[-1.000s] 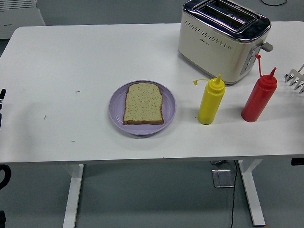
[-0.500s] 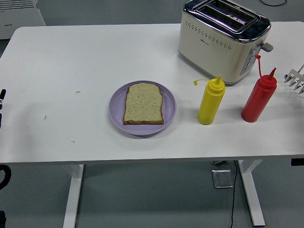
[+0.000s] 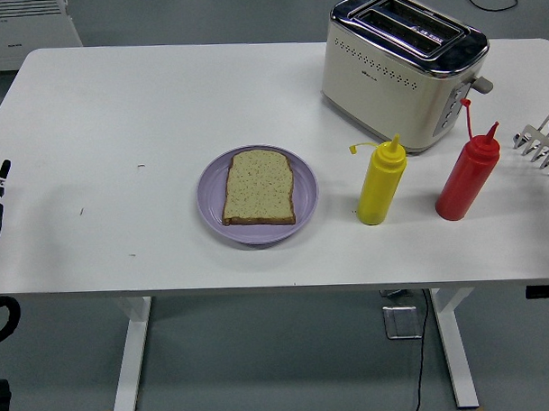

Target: Pick up the cup,pour liquid into bread,place the cup on the desk

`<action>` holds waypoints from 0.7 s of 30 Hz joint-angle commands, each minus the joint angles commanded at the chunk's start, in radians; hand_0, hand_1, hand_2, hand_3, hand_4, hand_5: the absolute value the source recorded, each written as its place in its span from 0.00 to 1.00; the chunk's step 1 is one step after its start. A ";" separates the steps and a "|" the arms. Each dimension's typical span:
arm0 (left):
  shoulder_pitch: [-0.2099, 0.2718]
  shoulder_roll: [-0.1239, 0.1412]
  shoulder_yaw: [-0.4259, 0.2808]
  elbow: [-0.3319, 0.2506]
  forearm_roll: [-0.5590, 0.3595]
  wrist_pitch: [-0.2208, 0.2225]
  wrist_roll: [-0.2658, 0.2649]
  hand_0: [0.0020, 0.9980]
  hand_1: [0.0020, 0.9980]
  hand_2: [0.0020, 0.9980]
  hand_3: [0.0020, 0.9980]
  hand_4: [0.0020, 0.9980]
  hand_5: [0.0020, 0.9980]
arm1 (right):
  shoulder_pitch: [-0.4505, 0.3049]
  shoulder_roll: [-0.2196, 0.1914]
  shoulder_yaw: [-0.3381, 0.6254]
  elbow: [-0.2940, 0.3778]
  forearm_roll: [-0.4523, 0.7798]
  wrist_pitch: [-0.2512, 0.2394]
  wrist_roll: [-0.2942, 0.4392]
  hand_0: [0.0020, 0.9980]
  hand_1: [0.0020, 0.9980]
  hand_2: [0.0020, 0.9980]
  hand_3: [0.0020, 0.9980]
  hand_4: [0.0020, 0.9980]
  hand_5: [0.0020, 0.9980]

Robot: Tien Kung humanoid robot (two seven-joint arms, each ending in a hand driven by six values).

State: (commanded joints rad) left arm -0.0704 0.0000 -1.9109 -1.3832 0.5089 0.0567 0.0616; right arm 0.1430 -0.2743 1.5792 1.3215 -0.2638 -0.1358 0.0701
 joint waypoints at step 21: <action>0.007 0.000 0.008 0.000 0.000 0.000 -0.001 0.81 0.80 0.84 0.75 0.62 1.00 | -0.007 0.001 -0.005 -0.006 0.003 0.003 0.000 0.75 0.68 0.73 0.74 0.60 0.65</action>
State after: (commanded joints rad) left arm -0.0638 0.0000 -1.9025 -1.3832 0.5085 0.0564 0.0609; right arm 0.1359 -0.2733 1.5744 1.3156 -0.2610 -0.1325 0.0702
